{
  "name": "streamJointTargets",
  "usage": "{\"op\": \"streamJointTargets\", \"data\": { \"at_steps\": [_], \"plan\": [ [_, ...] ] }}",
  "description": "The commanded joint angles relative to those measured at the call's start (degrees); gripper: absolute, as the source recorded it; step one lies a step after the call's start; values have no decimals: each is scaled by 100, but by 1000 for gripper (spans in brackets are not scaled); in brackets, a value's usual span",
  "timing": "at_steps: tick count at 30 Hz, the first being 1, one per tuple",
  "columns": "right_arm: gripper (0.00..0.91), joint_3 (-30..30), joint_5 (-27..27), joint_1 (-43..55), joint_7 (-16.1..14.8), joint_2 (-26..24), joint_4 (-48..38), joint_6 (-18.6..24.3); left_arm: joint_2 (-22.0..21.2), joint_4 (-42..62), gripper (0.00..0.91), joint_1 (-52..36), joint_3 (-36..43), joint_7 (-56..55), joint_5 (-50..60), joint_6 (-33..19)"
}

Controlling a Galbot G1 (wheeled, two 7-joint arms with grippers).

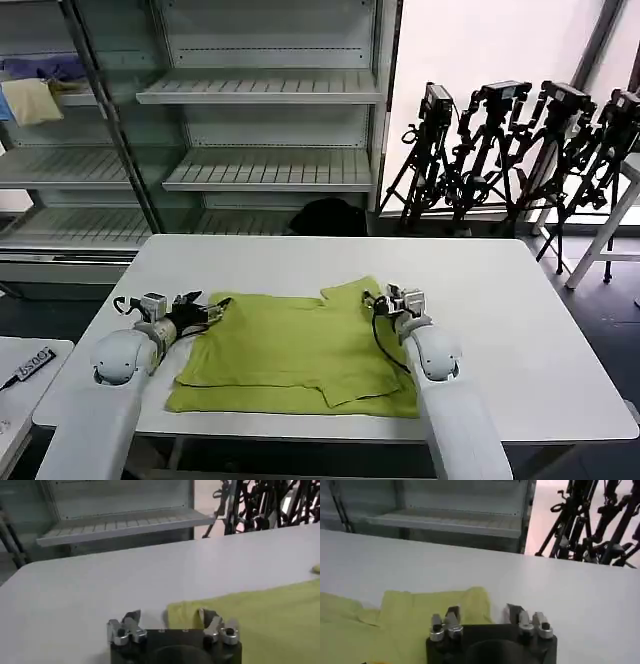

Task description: Fold and organize the clothes.

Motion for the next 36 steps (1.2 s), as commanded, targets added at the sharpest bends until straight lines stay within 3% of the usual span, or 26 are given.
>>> {"op": "streamJointTargets", "data": {
  "at_steps": [1,18,25,36],
  "plan": [
    [0,-5,-128,-52,-67,3,17,-23,-10,-29,20,53,-11,24,22,17],
    [0,15,135,-127,-98,2,447,-5,-44,-362,0,178,-116,-2,-194,10],
    [0,-26,499,-217,11,-98,945,-12,-5,-705,0,257,-205,-124,-402,11],
    [0,-90,538,-986,25,-240,1884,-19,107,-1572,0,953,-613,-25,-700,5]
  ]
}}
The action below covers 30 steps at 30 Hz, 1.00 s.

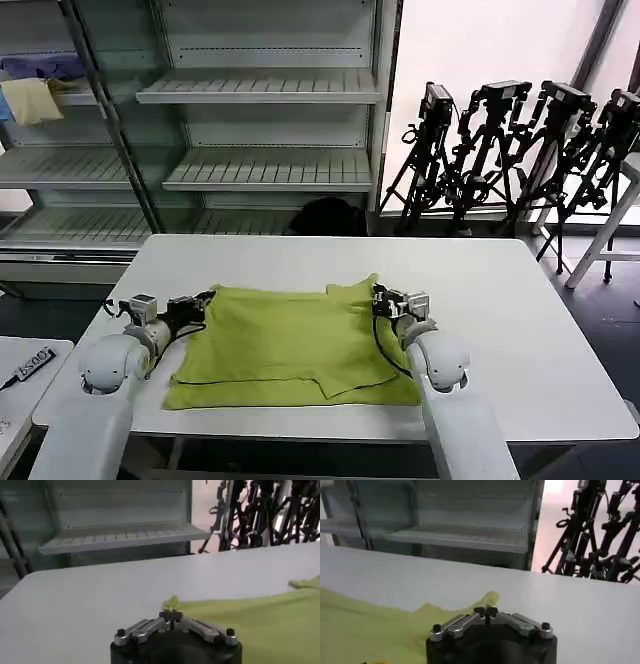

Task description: Fold and organize the clothes.

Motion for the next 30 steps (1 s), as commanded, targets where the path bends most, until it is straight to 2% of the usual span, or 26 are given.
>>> {"op": "streamJointTargets", "data": {
  "at_steps": [1,7,16,30],
  "plan": [
    [0,6,114,-618,1,-46,798,5,22,-840,0,705,-339,69,-261,-15],
    [0,146,122,-1315,-86,-66,1335,10,0,-1272,0,1370,-620,240,-370,-161],
    [0,380,166,-2021,-189,-178,2190,17,-74,-1468,0,1688,-767,306,-381,-218],
    [0,546,44,-2521,-318,-253,2478,32,-45,-1725,0,2174,-1028,466,-176,-356]
  ]
}}
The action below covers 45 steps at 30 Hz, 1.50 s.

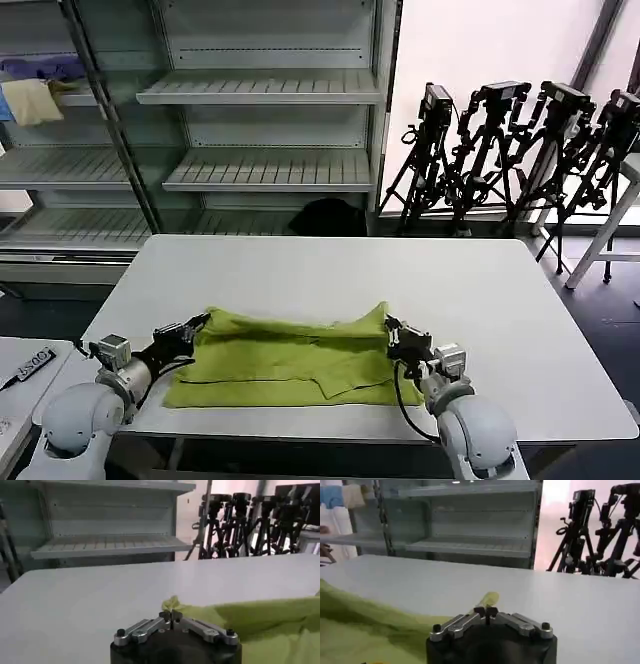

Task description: Fold and organize the clothes.

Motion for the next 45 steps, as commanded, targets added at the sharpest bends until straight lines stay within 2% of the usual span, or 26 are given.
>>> {"op": "streamJointTargets", "data": {
  "at_steps": [1,4,25,26,27,28,29,35,40,45],
  "plan": [
    [0,66,-163,-455,-49,-8,316,5,-6,-272,10,515,-173,85,186,-95],
    [0,21,-398,-502,-55,31,250,10,-17,-305,0,594,-179,120,403,-156],
    [0,-72,-1026,-635,19,135,68,17,-156,-500,0,961,-144,120,1225,-340],
    [554,-77,-1070,-633,24,144,62,19,-158,-508,10,962,-143,116,1242,-334],
    [907,-83,-1095,-632,36,149,61,18,-160,-509,10,960,-141,114,1310,-335],
    [907,-87,-1108,-636,54,152,62,16,-163,-512,20,958,-138,106,1352,-335],
    [907,-84,-1140,-638,47,155,61,18,-163,-517,907,959,-130,81,1359,-322],
    [907,-107,-1380,-672,143,167,124,19,-232,-594,907,944,-126,-27,1319,-318],
    [907,-90,-1706,-686,210,170,190,26,-354,-823,907,864,-195,-233,684,-177],
    [907,-50,-1868,-729,186,135,262,28,-718,-1177,907,879,-275,-917,317,-113]
  ]
}}
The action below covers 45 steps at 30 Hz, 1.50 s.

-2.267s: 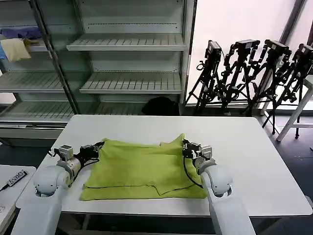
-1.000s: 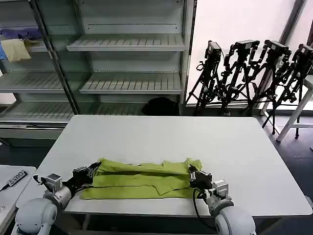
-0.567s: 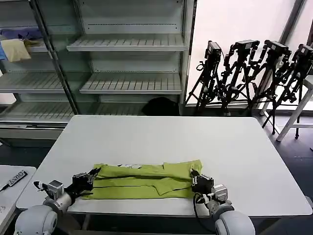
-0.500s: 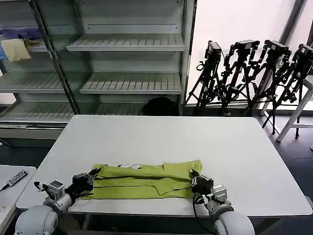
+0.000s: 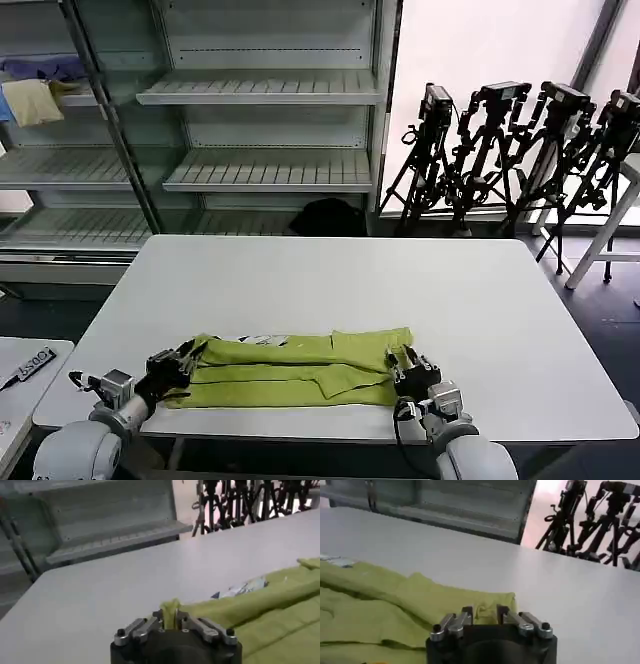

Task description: Fold and organize the clothes.

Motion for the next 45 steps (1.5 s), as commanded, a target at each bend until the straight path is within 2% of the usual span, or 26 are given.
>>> {"op": "streamJointTargets", "data": {
  "at_steps": [1,5,9,10,11,14,26,27,28,32,34,35,36,37,45],
  "plan": [
    [907,29,-433,-36,12,-19,69,4,-478,-548,907,83,-81,-880,-577,131],
    [907,150,-331,-22,23,-30,172,12,-731,-673,907,441,-2,-1467,6,94],
    [907,363,566,207,328,-40,389,222,-1001,-703,907,837,89,-1904,251,-113],
    [907,492,1035,314,433,-30,444,288,-1042,-727,907,908,98,-1976,252,-156],
    [907,569,1269,375,476,-24,476,329,-1075,-742,907,950,115,-2050,264,-212],
    [907,737,1714,629,602,-51,504,371,-1131,-730,907,1099,181,-2206,394,-368],
    [907,742,1940,602,468,59,407,374,-1208,-497,907,984,265,-2238,-244,-124],
    [907,749,1940,605,466,52,405,373,-1213,-494,856,976,279,-2238,-259,-83],
    [907,757,1937,611,465,47,404,372,-1227,-477,756,967,288,-2227,-331,-63],
    [907,770,1925,602,447,41,411,373,-1279,-415,605,914,323,-2235,-568,90],
    [907,768,1913,581,437,44,410,377,-1279,-414,373,895,322,-2241,-757,154],
    [907,765,1890,572,435,43,405,388,-1288,-397,222,873,315,-2241,-811,178],
    [907,766,1885,566,434,43,400,392,-1298,-386,141,853,308,-2231,-864,183],
    [907,767,1883,561,434,44,398,392,-1299,-385,20,845,308,-2235,-914,197],
    [907,766,1840,568,435,48,410,388,-1311,-412,10,869,341,-2146,-1073,274]
  ]
}}
